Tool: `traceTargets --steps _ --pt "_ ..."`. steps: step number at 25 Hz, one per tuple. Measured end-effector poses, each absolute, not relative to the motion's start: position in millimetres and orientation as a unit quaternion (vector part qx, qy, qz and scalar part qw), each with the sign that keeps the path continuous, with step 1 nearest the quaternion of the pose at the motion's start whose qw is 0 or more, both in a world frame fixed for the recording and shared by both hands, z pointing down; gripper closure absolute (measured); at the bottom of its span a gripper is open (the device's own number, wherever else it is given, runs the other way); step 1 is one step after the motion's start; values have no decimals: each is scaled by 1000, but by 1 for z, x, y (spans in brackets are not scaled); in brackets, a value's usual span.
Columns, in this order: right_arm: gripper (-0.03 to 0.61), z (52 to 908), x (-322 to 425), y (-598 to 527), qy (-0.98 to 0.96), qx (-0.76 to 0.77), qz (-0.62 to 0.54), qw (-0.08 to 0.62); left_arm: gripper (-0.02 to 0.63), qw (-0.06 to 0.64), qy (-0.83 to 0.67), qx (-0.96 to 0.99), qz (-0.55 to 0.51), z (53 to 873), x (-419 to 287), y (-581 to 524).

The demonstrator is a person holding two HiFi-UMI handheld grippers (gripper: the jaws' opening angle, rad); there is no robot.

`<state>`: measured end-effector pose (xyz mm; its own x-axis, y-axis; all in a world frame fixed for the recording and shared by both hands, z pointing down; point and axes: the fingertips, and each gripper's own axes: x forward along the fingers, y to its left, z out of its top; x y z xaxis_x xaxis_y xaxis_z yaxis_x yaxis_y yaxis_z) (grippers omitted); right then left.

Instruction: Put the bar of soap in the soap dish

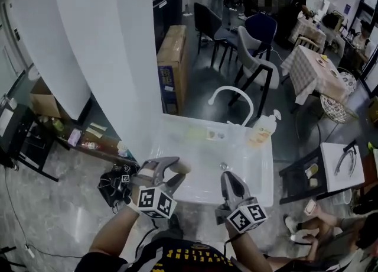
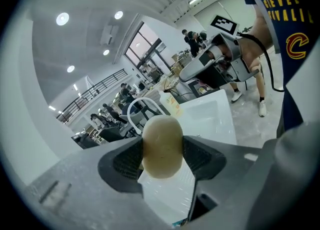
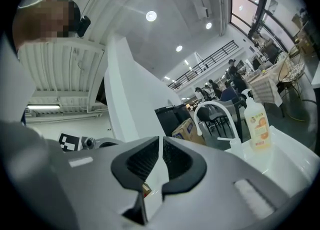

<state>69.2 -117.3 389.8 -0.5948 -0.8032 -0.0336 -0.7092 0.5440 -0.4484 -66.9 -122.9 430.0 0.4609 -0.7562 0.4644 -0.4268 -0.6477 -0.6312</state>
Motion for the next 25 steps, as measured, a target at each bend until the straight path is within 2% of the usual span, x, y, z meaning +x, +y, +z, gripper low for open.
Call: traceTargets --steps 14,25 --pt "554 405 25 -184 849 -477 -199 111 357 229 325 -843 -363 438 -115 -194" --pt "557 429 36 -198 826 -513 -215 91 357 224 291 -859 -357 455 -97 -218"
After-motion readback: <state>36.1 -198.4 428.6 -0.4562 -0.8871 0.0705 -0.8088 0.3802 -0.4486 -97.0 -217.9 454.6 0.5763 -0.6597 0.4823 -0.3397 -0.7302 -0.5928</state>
